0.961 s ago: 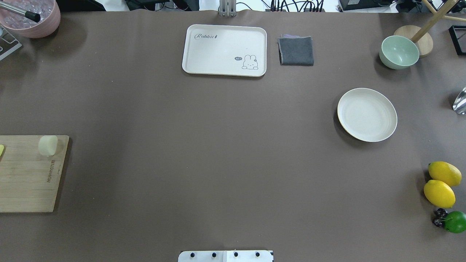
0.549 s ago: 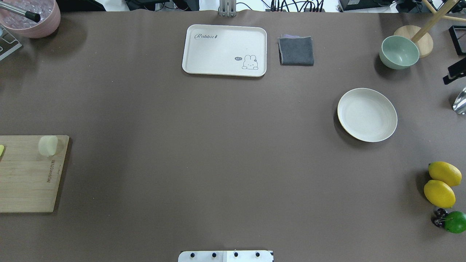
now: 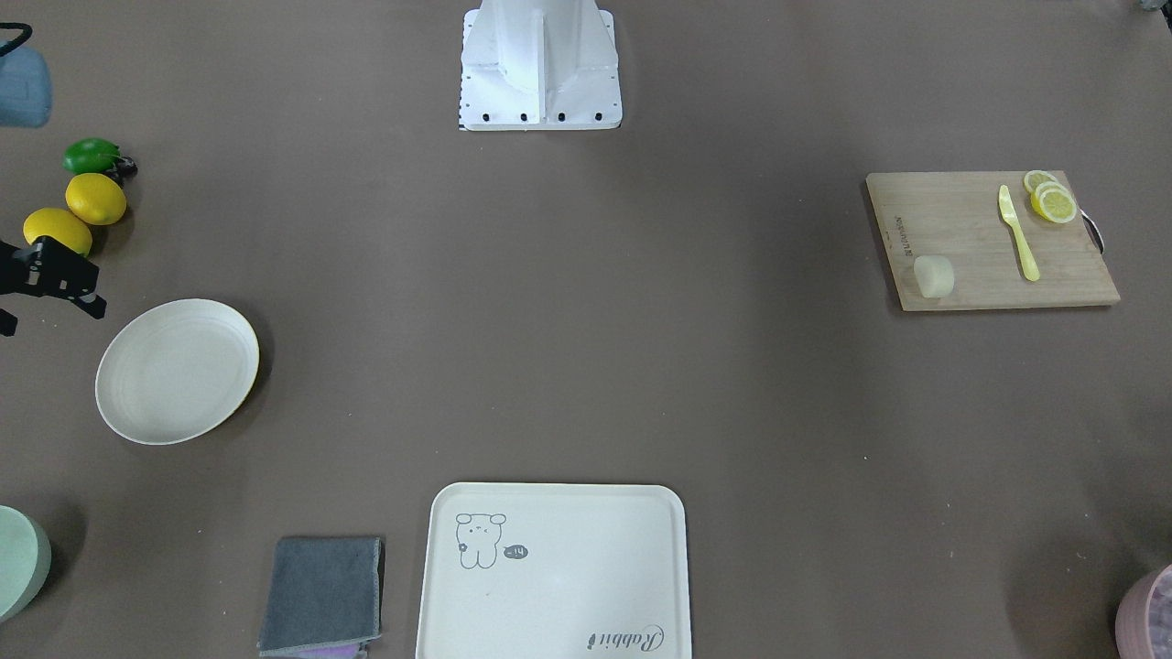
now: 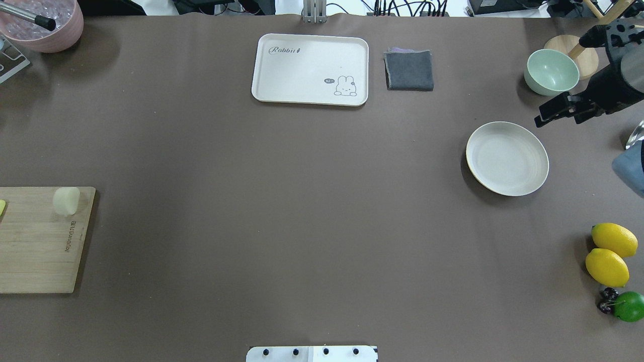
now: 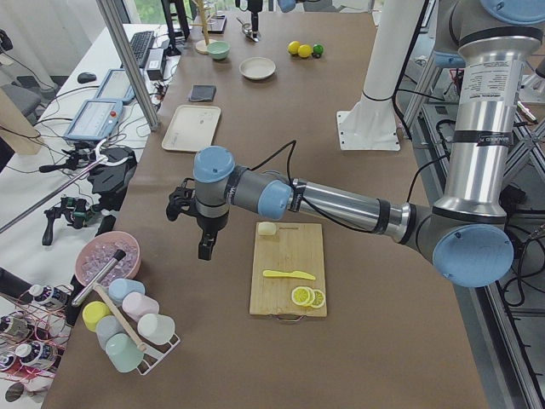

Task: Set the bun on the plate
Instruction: 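Move the right gripper to the rim of the round white plate, then close the right gripper on the plate rim nearest it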

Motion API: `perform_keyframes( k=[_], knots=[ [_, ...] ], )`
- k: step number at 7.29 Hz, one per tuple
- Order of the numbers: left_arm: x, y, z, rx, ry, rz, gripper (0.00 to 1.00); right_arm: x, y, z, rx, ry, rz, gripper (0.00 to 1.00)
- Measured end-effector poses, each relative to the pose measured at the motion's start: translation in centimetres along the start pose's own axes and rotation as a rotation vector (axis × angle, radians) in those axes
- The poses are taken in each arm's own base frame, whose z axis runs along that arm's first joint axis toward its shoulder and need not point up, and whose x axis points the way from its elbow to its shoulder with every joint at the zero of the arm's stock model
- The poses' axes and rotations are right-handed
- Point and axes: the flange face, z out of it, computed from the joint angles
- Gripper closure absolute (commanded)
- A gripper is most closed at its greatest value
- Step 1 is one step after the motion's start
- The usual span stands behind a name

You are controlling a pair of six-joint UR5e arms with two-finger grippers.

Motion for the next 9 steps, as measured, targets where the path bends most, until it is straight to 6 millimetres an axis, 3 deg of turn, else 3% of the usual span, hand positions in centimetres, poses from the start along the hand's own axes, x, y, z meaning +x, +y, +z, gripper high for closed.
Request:
perform_keyframes(
  k=[2, 3, 6, 8, 9],
  knots=[
    [0.5, -0.4, -0.3, 0.059, 0.021, -0.007, 0.03, 2.6, 3.5, 3.4, 0.004, 0.0, 0.002, 0.0],
    [0.7, -0.6, -0.5, 0.085, 0.03, 0.008, 0.03, 3.8, 4.1, 4.6, -0.003, 0.004, 0.02, 0.0],
    [0.3, -0.1, -0.1, 0.122, 0.041, 0.032, 0.03, 6.6, 2.5, 9.1, 0.005, 0.001, 0.046, 0.0],
    [0.3, -0.1, -0.1, 0.127, 0.043, 0.036, 0.03, 6.8, 1.6, 11.2, 0.014, 0.002, 0.089, 0.02],
    [0.4, -0.2, -0.2, 0.129, 0.044, 0.039, 0.03, 7.1, 1.7, 11.9, 0.012, 0.014, 0.103, 0.08]
  ],
)
